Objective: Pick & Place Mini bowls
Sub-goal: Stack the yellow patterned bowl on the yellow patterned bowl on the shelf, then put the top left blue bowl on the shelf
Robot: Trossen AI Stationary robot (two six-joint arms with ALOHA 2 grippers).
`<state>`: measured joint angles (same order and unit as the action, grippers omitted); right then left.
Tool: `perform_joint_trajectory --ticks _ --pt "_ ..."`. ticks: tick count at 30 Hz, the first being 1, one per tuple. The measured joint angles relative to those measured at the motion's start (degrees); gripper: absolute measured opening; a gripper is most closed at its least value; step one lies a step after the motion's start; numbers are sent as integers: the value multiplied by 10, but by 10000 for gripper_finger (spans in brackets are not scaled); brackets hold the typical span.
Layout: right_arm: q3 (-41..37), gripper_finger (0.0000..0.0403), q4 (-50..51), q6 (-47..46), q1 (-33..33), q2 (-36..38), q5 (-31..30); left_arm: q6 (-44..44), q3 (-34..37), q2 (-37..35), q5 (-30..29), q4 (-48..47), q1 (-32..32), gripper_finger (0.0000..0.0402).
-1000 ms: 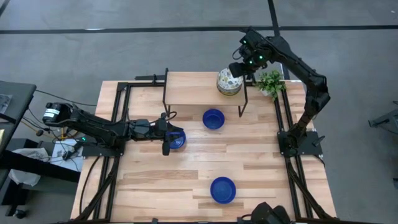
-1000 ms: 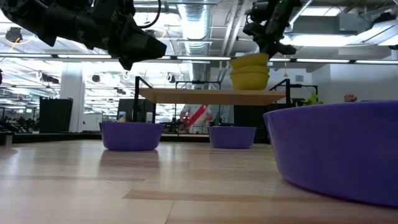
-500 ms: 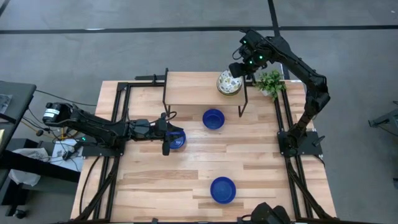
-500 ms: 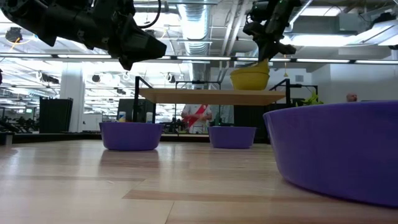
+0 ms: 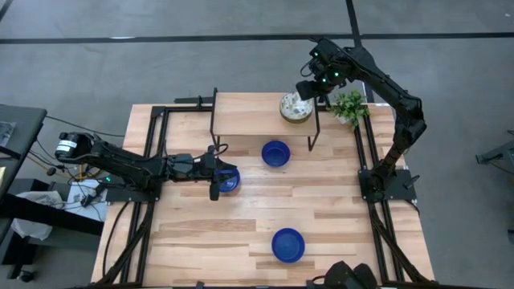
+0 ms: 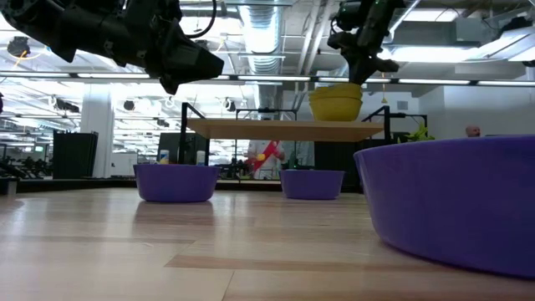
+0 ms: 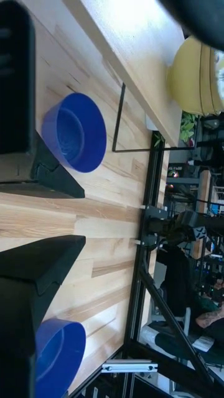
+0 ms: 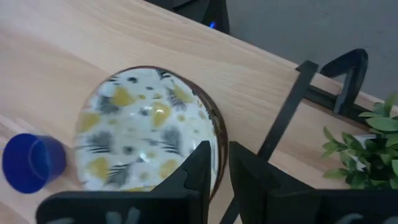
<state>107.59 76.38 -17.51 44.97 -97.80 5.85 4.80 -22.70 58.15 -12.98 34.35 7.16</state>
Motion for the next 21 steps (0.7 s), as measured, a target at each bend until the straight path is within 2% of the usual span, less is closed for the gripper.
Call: perform_joint_trajectory --ticks 6,14,21 --pt "0 47 8 2 0 0 -20 0 0 0 0 0 0 104" --pt "0 47 26 18 -7 0 -90 0 0 0 0 0 0 104" --pt "0 47 24 56 -24 0 -99 0 0 0 0 -4 0 104"
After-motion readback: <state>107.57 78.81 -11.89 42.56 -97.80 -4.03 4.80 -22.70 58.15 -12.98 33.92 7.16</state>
